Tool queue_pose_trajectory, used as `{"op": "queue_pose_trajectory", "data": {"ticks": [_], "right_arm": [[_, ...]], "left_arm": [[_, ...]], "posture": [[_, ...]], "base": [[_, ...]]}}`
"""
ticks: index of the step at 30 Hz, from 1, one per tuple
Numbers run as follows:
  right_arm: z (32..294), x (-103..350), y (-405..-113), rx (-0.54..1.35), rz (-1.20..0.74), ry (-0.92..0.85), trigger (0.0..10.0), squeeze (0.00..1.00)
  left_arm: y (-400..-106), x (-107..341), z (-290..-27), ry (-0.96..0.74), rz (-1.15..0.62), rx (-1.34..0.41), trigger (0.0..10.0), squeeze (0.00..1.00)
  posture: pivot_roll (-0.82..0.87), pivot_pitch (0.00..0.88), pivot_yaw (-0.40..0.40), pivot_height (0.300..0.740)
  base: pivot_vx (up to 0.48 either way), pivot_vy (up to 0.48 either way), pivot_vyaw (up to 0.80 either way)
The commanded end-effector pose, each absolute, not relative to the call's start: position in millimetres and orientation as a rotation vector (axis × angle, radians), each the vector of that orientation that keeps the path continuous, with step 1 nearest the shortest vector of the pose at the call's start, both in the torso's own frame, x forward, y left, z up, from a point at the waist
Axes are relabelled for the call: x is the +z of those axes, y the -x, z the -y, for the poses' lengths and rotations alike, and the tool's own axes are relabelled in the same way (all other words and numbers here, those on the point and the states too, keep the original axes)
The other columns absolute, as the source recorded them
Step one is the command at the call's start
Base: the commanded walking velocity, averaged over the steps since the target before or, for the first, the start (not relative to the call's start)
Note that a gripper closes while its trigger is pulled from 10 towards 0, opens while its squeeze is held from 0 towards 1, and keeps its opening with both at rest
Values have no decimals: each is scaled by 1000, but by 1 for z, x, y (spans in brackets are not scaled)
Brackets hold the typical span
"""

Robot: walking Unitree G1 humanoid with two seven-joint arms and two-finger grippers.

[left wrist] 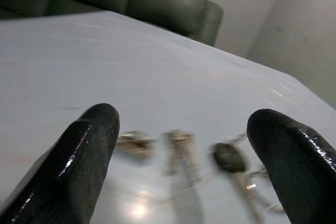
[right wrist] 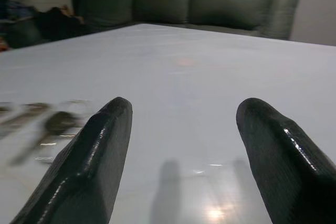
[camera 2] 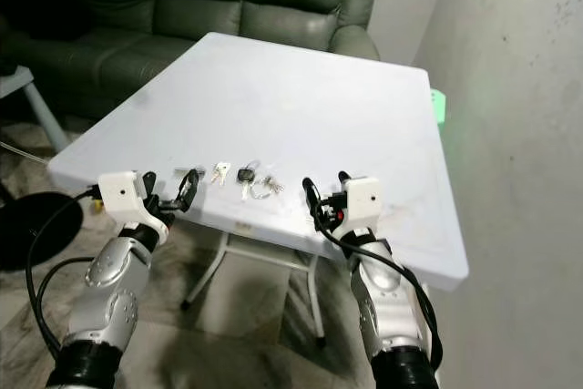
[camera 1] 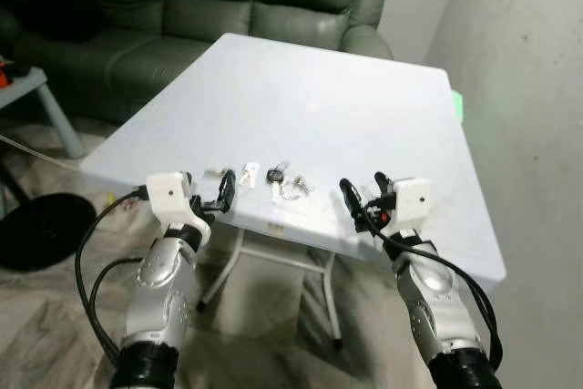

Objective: Hang keys on a hook

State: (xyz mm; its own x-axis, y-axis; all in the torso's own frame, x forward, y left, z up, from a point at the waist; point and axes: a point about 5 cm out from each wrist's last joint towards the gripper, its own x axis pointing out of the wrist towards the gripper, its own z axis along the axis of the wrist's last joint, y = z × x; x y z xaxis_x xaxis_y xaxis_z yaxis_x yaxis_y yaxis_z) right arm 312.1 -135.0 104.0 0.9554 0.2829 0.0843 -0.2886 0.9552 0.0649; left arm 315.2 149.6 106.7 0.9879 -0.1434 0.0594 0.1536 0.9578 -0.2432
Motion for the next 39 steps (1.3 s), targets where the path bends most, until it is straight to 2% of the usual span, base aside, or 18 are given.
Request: {"op": "queue_pose_trajectory", "data": {"ticks": [1,13,39], "right_arm": [[147,107,-313,260,78,-60,10000,0],[145,104,-312,277,64,-45,10000,0],[146,104,-310,291,74,-29,10000,0]], "left_arm": [[-316,110,-140,238,54,-172,10000,0],[-315,110,-138,261,57,-184,10000,0],[-316,110,-137,273,56,-180,10000,0]], "posture": [[22,0,-83,715],[19,0,-84,715],[18,0,-90,715]], "base": [[0,0,0],[0,0,0],[0,456,0]]}}
